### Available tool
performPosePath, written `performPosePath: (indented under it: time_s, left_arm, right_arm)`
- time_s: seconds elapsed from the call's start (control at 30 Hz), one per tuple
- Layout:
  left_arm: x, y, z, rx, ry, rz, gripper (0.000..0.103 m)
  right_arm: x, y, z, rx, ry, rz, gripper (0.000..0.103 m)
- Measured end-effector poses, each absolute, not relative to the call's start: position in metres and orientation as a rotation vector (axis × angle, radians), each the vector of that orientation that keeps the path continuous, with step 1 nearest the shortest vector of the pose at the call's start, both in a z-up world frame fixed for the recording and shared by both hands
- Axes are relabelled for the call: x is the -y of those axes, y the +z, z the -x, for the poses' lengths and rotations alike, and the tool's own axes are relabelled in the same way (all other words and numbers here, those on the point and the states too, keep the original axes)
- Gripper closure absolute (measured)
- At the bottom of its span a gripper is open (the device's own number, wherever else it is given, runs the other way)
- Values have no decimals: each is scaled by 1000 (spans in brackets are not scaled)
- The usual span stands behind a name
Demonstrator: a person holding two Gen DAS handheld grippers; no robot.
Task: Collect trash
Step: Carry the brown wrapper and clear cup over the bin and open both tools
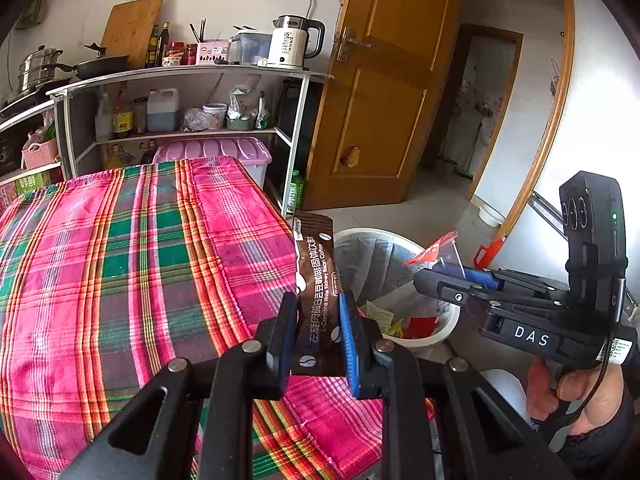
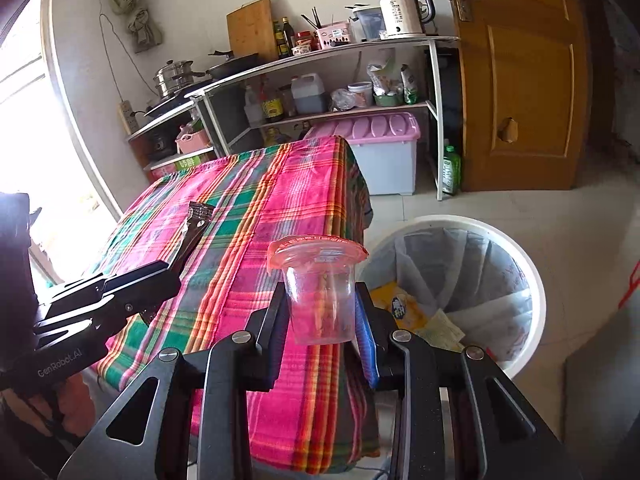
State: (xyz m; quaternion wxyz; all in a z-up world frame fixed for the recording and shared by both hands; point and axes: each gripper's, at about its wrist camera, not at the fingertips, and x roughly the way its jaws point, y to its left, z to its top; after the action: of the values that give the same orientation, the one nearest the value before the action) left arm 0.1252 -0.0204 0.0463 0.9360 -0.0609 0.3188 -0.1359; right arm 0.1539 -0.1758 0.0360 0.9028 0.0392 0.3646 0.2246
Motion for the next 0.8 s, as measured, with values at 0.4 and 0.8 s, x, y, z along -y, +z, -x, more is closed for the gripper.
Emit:
performPosePath:
  time_s: [0.4,0.8]
  left_arm:
    - [47,41,-152,-663,-339,111,81]
    - [83,29,-184,-701,-401,95,81]
  right_arm:
    - [201,25,-167,-768,396,-86,71]
    - [237,9,-184,-801,316,-126,71]
